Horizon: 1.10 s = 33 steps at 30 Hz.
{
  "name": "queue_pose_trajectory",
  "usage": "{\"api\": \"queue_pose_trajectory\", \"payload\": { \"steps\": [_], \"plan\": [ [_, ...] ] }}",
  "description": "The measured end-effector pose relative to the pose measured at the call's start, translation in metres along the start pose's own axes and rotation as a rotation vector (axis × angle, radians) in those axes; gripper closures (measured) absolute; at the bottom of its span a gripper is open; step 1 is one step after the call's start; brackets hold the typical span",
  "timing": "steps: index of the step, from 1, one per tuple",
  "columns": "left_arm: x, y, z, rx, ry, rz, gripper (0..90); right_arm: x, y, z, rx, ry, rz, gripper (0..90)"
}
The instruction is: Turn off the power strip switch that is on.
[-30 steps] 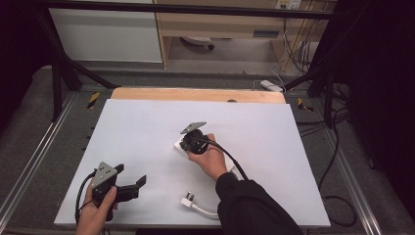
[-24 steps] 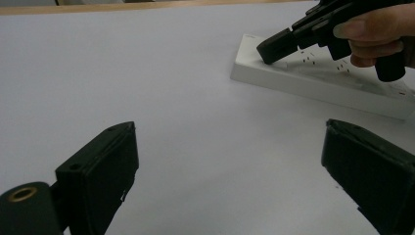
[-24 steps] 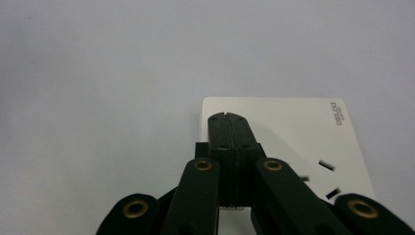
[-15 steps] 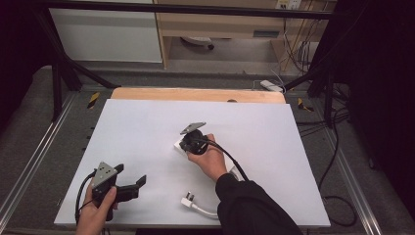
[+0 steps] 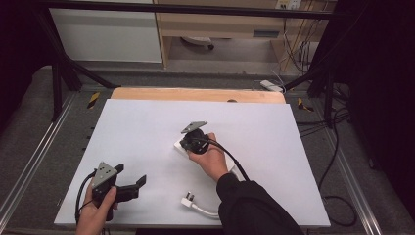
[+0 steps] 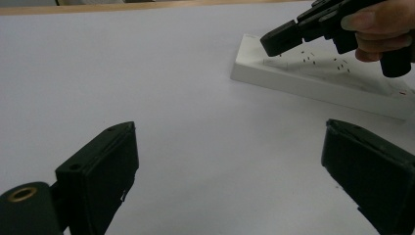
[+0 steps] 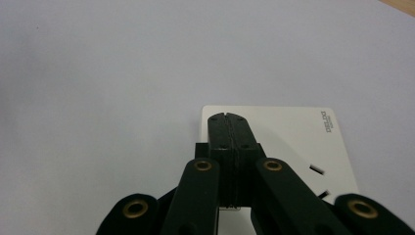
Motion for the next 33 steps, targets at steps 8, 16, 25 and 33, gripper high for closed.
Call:
{"api": "queue_pose_trajectory", "payload": {
  "steps": [8,16,25,33],
  "plan": [
    [0.0,0.0,0.0,-0.002,-0.008,0.004,6.9,-0.002,0.005,0.002,-0.01,-0.002,-0.02,90.0],
    [0.0,-0.001,0.0,-0.008,-0.011,0.009,6.9,-0.002,0.009,-0.001,-0.012,-0.014,-0.031,90.0],
    [0.001,-0.001,0.0,-0.008,-0.011,0.011,6.9,-0.007,0.022,-0.007,-0.015,-0.048,-0.085,88.8],
    [0.001,-0.001,0.0,-0.008,-0.013,0.014,6.9,-0.012,0.04,-0.011,-0.013,-0.057,-0.123,79.2]
  ]
}}
Point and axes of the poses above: each handheld gripper's, and its own axes: y roughly backward along the jaws, x roughly out of its underside, z roughly to its left, the point moved 1 cm from there along -y, roughly forward along the jaws
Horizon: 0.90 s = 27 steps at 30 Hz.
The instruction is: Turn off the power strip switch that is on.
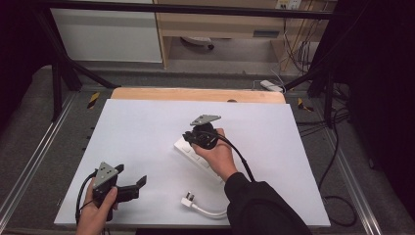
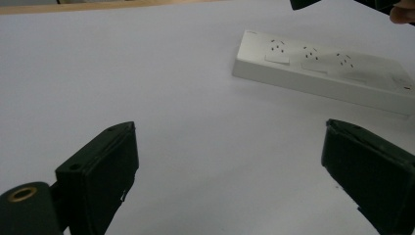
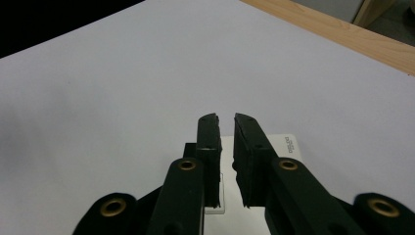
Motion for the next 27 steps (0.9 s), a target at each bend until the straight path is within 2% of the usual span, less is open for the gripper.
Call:
{"api": "queue_pose_trajectory", "payload": {
  "steps": [2,9,15,20,27],
  "plan": [
    [0.0,0.0,0.0,0.0,-0.003,0.002,6.9,-0.001,0.003,-0.001,0.008,0.002,-0.003,73.1],
    [0.0,0.0,0.0,-0.001,-0.005,0.004,6.9,-0.006,0.015,-0.006,0.044,-0.055,-0.025,38.5],
    [0.0,0.0,0.0,-0.001,-0.006,0.005,6.9,-0.009,0.025,-0.012,0.065,-0.085,-0.037,18.1],
    [0.001,0.0,0.0,0.0,-0.006,0.006,6.9,-0.011,0.038,-0.016,0.065,-0.104,-0.064,7.9],
    [0.001,-0.001,0.0,-0.004,-0.008,0.007,6.9,-0.012,0.064,-0.027,0.057,-0.112,-0.121,5.9]
  ]
}}
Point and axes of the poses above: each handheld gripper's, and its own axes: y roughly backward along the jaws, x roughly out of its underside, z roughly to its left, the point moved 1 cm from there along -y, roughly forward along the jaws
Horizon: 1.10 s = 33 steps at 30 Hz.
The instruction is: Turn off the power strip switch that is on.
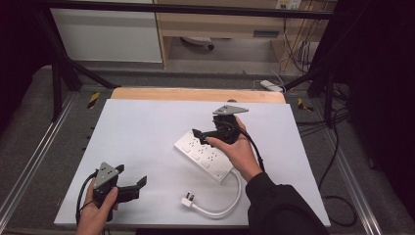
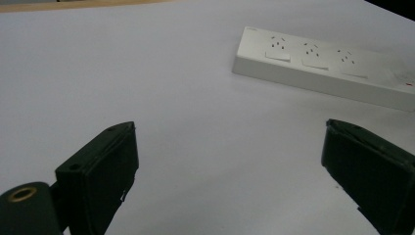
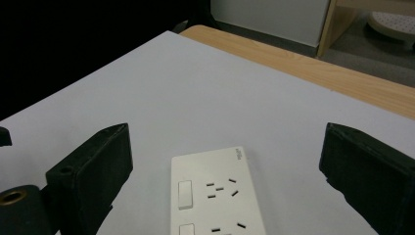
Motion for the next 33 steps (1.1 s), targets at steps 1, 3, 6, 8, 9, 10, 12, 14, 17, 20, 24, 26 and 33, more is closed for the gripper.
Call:
{"api": "queue_pose_trajectory", "payload": {
  "steps": [1,3,6,8,9,10,12,14,17,20,24,26,33],
  "plan": [
    [0.0,0.0,0.0,0.0,0.0,0.001,6.9,-0.001,0.004,-0.002,0.003,0.001,-0.007,5.7],
    [0.001,0.0,0.0,0.002,0.0,0.005,6.9,-0.001,0.012,-0.006,0.005,0.001,-0.021,5.4],
    [0.001,0.0,0.0,-0.002,0.0,0.007,6.9,-0.002,0.025,-0.011,0.009,0.003,-0.04,5.3],
    [0.002,0.0,0.0,-0.002,-0.001,0.007,6.9,-0.002,0.034,-0.015,0.01,0.0,-0.061,5.2],
    [0.002,0.0,0.0,-0.001,0.001,0.006,6.9,-0.003,0.039,-0.017,0.005,0.0,-0.07,4.9],
    [0.002,0.001,0.0,-0.001,0.003,0.005,6.9,-0.003,0.043,-0.019,0.004,-0.001,-0.078,4.8],
    [0.002,0.0,-0.001,-0.003,0.001,0.007,6.9,-0.003,0.052,-0.023,0.008,-0.001,-0.091,4.8],
    [0.002,0.0,-0.001,-0.004,0.002,0.008,6.9,-0.002,0.061,-0.027,0.018,0.001,-0.103,4.8],
    [0.002,0.0,-0.001,-0.003,0.0,0.007,6.8,0.001,0.073,-0.034,0.029,0.0,-0.114,4.7],
    [0.002,0.0,0.0,-0.004,-0.001,0.009,6.8,0.007,0.082,-0.042,0.059,-0.005,-0.12,5.7],
    [0.003,0.001,0.0,-0.005,-0.001,0.009,6.8,0.017,0.094,-0.054,0.1,-0.007,-0.149,6.3],
    [0.003,0.001,0.0,-0.007,-0.001,0.011,6.8,0.021,0.102,-0.059,0.114,-0.011,-0.177,6.7],
    [0.004,0.001,-0.001,-0.008,0.0,0.015,6.8,0.038,0.13,-0.074,0.154,-0.021,-0.254,6.4]
  ]
}}
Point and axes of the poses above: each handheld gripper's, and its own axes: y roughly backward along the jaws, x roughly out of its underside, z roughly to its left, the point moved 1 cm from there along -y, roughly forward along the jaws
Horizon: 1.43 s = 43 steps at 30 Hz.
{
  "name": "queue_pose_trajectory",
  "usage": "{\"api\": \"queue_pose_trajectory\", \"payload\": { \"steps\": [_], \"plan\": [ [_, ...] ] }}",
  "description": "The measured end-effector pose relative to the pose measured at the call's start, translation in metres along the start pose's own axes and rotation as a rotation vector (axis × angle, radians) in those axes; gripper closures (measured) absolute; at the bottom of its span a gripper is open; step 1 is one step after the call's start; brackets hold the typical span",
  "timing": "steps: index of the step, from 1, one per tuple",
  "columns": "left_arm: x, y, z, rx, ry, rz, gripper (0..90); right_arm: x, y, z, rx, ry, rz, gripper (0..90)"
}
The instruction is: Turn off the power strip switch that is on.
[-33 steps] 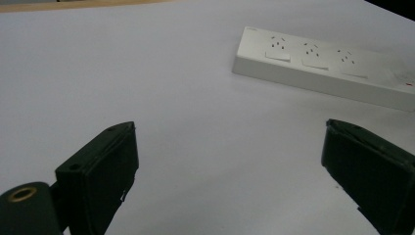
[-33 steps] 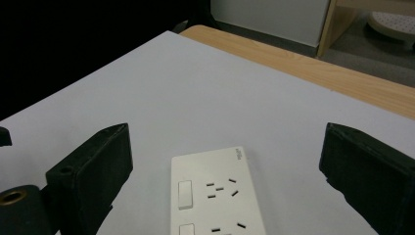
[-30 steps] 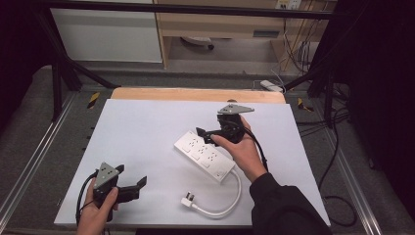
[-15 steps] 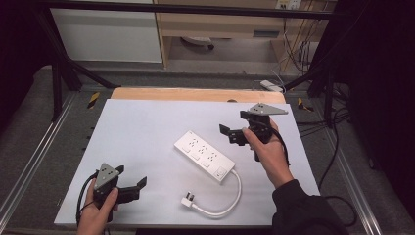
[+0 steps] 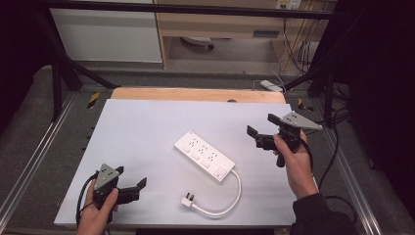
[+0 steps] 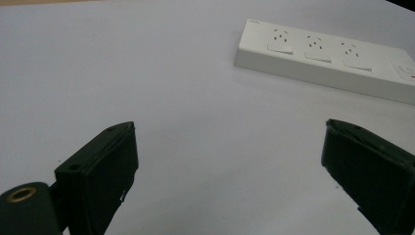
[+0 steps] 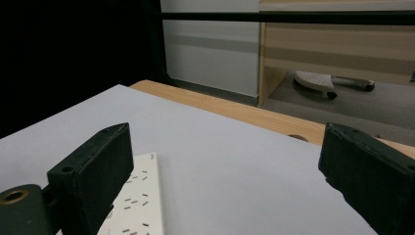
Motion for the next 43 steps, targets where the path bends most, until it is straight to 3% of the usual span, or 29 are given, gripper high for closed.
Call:
{"api": "queue_pose_trajectory", "payload": {
  "steps": [12,23,32,39,43],
  "plan": [
    [0.001,0.0,0.0,-0.002,0.001,0.004,6.8,0.032,0.042,-0.025,0.069,-0.035,-0.034,6.3],
    [0.001,0.0,0.0,-0.004,0.005,0.002,6.8,0.06,0.063,-0.031,0.115,-0.05,-0.041,5.7],
    [0.001,-0.001,0.0,-0.005,0.0,0.005,6.7,0.086,0.063,-0.029,0.109,-0.061,-0.009,5.0],
    [0.001,-0.001,0.0,-0.003,-0.002,0.007,6.7,0.108,0.049,-0.021,0.082,-0.05,0.077,4.5],
    [0.002,-0.002,0.0,-0.001,-0.008,0.014,6.6,0.12,0.037,-0.019,0.085,-0.065,0.152,4.4]
  ]
}}
Point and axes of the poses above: each handheld gripper's, and its own axes: y roughly backward along the jaws, x roughly out of its underside, z roughly to its left, the point moved 1 cm from there along -y, roughly forward along the jaws
